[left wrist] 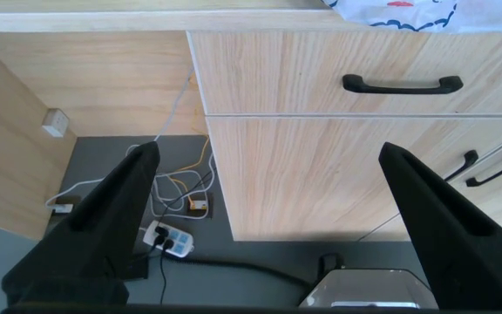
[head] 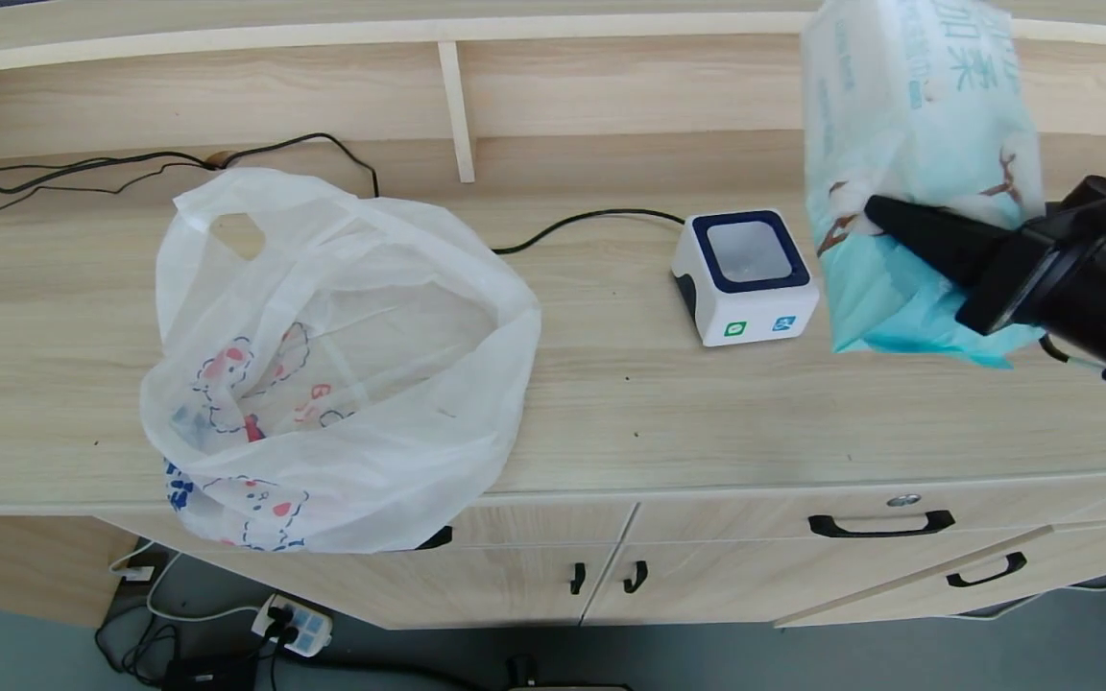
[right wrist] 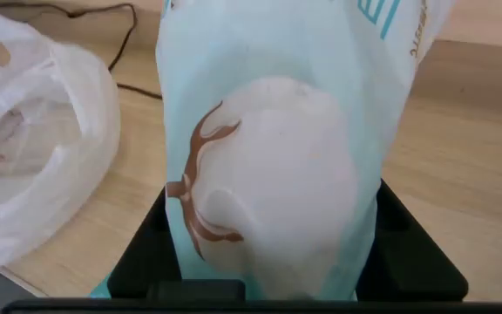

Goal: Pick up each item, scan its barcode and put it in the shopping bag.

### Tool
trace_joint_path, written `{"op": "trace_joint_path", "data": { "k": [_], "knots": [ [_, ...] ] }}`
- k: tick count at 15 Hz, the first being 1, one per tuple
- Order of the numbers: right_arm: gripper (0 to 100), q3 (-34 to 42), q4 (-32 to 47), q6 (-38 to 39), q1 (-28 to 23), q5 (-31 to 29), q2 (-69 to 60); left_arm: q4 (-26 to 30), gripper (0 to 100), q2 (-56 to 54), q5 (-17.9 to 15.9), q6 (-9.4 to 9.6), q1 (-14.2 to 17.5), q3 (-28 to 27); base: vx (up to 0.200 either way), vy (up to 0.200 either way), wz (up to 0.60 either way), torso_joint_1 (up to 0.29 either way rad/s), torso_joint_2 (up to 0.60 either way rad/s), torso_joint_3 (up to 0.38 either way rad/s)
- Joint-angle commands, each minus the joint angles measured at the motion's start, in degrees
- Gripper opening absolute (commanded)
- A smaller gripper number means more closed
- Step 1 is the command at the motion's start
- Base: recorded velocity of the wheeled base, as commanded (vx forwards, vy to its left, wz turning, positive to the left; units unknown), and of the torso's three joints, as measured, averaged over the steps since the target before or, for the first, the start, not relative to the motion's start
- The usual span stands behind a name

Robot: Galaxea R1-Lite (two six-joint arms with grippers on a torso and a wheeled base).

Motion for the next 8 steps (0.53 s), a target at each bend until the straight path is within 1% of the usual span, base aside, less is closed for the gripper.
{"op": "trace_joint_path", "data": {
  "k": [1, 3, 4, 8],
  "knots": [
    [0, 2.7, 0.6, -5.4, 4.4, -2.5, 2.9, -0.1, 100, 0.0, 0.0, -0.08, 0.0, 0.0, 0.000, 0.000, 0.00, 0.000, 0.00, 0.000],
    [0, 1.5, 0.4, -11.7, 4.3, -3.8, 3.7, -0.1, 100, 0.0, 0.0, -0.17, 0.0, 0.0, 0.000, 0.000, 0.00, 0.000, 0.00, 0.000],
    [0, 3.0, 0.4, -13.0, 4.3, -4.3, 3.6, -0.1, 100, 0.0, 0.0, -0.25, 0.0, 0.0, 0.000, 0.000, 0.00, 0.000, 0.00, 0.000],
    [0, 7.4, 0.4, -13.0, 4.2, -5.5, 3.4, 0.0, 100, 0.0, 0.0, -0.43, 0.0, 0.0, 0.000, 0.000, 0.00, 0.000, 0.00, 0.000]
  ]
}}
